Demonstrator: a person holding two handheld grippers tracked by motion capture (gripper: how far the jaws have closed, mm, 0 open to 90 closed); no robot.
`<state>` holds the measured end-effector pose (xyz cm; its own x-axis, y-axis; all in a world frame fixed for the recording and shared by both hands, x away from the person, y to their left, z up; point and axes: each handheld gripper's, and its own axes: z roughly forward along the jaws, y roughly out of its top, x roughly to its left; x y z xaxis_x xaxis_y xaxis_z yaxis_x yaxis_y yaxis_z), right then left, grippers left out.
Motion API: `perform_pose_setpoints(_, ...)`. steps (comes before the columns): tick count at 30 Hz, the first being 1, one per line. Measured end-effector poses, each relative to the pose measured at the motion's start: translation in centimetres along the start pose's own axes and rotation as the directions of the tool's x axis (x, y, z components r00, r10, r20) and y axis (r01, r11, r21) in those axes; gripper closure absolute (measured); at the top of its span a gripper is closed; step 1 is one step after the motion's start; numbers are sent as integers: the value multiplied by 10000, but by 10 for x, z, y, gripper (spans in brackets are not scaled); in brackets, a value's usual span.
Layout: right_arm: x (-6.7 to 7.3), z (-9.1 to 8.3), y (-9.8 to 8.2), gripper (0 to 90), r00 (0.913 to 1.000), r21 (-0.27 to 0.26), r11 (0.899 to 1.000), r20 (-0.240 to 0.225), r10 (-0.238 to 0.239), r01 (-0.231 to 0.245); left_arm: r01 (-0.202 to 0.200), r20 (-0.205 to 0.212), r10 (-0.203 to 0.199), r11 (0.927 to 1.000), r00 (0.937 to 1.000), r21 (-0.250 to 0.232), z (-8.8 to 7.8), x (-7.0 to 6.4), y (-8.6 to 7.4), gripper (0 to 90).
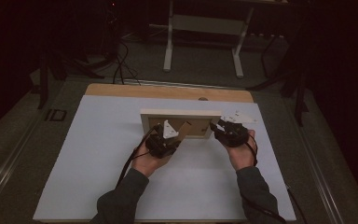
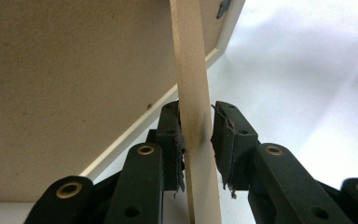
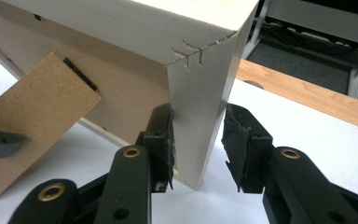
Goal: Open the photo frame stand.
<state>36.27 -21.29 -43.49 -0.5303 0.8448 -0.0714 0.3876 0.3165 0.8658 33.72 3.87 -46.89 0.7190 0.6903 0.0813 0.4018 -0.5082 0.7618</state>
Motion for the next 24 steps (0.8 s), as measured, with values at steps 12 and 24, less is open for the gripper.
perform_pose_setpoints(12,2,-2,-10,838,9988,-47,9988,20,488,-488,-189,-1,189,9998,9998,-92,-2,-9,-2,708)
perform_pose_setpoints(24,5,-3,-11,724,9989,-32,9997,-385,251,-252,7,269,-1,9998,9996,-204,-7,-6,-5,619)
